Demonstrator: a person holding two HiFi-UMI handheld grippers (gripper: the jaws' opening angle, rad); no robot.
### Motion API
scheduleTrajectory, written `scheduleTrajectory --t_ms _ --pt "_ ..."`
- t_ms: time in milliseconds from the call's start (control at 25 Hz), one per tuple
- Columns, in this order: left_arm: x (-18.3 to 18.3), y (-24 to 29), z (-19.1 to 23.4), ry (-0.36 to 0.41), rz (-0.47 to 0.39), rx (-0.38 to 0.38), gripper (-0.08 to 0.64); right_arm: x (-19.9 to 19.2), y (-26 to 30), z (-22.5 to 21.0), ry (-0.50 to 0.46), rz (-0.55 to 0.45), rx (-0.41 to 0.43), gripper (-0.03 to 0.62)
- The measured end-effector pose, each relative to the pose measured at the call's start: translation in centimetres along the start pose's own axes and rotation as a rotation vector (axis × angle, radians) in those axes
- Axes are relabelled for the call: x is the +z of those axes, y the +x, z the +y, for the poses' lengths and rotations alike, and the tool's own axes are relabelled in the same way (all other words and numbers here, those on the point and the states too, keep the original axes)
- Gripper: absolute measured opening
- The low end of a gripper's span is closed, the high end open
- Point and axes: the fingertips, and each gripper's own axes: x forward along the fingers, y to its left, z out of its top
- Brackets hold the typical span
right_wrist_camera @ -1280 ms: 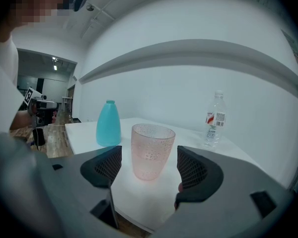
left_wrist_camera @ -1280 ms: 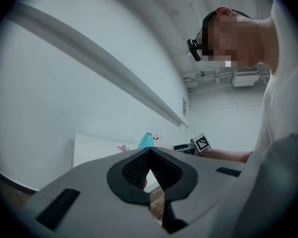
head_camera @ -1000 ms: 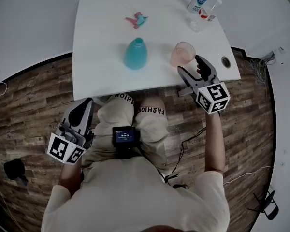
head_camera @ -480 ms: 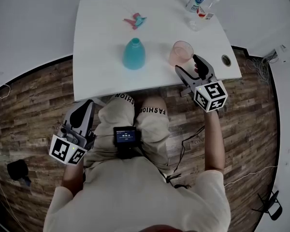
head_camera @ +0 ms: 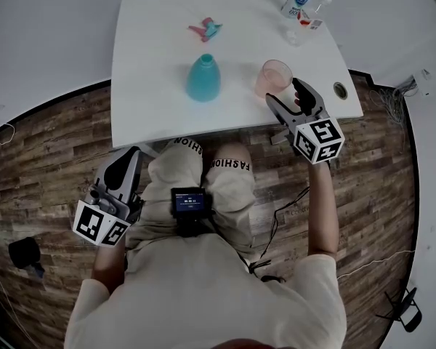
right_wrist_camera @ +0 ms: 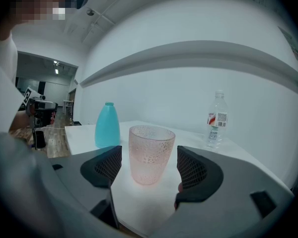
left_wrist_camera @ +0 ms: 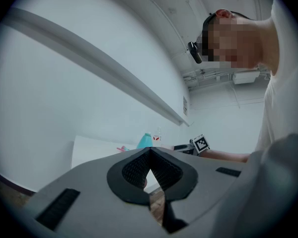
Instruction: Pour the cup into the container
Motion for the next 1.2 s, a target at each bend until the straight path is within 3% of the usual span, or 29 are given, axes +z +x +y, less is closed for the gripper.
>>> scheduleTrajectory --t_ms 720,1200 --pt "-0.3 -1.1 0.8 -0.023 -0.01 0.011 0.012 -0.4 0.7 0.5 -0.025 0.03 -0.016 0.33" --pt "1.0 0.4 0.4 0.005 -0.029 -0.027 0.012 -0.3 0.7 0.1 -0.034 0.031 -0.022 0.33"
